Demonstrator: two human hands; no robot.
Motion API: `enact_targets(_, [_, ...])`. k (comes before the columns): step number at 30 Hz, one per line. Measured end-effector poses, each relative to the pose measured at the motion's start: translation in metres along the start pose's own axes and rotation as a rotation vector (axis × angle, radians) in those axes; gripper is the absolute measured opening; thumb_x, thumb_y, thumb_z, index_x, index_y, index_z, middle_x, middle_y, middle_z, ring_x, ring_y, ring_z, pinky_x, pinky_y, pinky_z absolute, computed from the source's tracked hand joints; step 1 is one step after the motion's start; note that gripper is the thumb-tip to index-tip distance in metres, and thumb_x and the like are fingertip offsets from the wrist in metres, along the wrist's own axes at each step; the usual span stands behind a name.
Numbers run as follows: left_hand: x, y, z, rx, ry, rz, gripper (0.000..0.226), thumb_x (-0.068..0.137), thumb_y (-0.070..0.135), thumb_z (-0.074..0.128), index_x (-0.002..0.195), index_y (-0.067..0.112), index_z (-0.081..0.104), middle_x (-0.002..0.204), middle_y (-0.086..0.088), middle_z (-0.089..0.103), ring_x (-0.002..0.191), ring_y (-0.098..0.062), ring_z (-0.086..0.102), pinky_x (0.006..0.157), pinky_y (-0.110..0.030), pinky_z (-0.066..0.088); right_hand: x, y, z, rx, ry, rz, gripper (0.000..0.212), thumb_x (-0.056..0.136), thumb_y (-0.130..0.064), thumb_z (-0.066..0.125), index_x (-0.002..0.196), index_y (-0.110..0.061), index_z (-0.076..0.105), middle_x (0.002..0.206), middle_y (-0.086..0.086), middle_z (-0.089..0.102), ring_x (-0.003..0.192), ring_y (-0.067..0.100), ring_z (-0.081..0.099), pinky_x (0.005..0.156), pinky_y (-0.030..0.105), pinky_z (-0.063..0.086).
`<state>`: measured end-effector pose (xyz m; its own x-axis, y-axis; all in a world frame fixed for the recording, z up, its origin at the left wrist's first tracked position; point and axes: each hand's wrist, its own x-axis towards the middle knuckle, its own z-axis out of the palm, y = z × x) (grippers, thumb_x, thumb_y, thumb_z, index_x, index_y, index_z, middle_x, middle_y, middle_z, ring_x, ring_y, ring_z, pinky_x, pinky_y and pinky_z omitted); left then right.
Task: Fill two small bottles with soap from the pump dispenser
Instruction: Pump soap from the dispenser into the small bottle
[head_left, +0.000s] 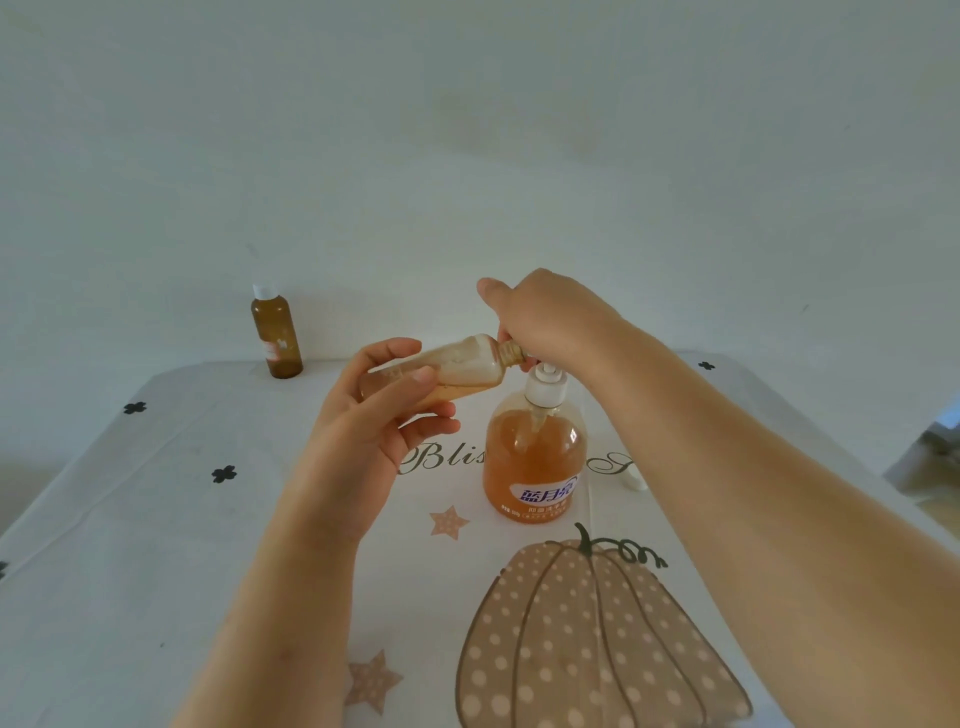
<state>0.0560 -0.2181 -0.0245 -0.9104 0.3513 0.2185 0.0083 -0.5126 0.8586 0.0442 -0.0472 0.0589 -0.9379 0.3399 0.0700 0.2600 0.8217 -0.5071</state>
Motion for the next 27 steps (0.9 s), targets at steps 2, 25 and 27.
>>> enact_targets(2, [0.000, -0.001, 0.001, -0.011, 0.002, -0.001, 0.035, 0.079, 0.013, 0.067, 0.112, 0.010, 0.058, 0.090, -0.010, 0.073, 0.072, -0.023, 0.068, 0.064, -0.030, 0.057, 0.001, 0.002, 0.000, 0.011, 0.002, 0.008, 0.063, 0.104, -0.053, 0.031, 0.091, -0.008, 0.073, 0.066, 0.003, 0.069, 0.061, 0.020, 0.063, 0.073, 0.033, 0.049])
enact_targets(25, [0.003, -0.004, -0.004, 0.007, 0.035, -0.038, 0.036, 0.076, 0.012, 0.069, 0.112, 0.009, 0.061, 0.089, -0.011, 0.072, 0.072, -0.024, 0.069, 0.064, -0.030, 0.057, 0.003, 0.015, 0.014, 0.108, 0.099, 0.018, 0.056, 0.103, -0.048, 0.033, 0.093, -0.008, 0.070, 0.075, 0.005, 0.067, 0.064, 0.022, 0.059, 0.064, 0.031, 0.045])
enact_targets(27, [0.003, -0.004, -0.004, 0.007, 0.039, -0.038, 0.037, 0.077, 0.012, 0.070, 0.112, 0.009, 0.061, 0.091, -0.011, 0.072, 0.073, -0.024, 0.069, 0.065, -0.030, 0.057, 0.003, 0.014, 0.014, 0.120, 0.100, 0.025, 0.055, 0.102, -0.046, 0.033, 0.095, -0.007, 0.071, 0.076, 0.006, 0.067, 0.065, 0.022, 0.059, 0.064, 0.032, 0.045])
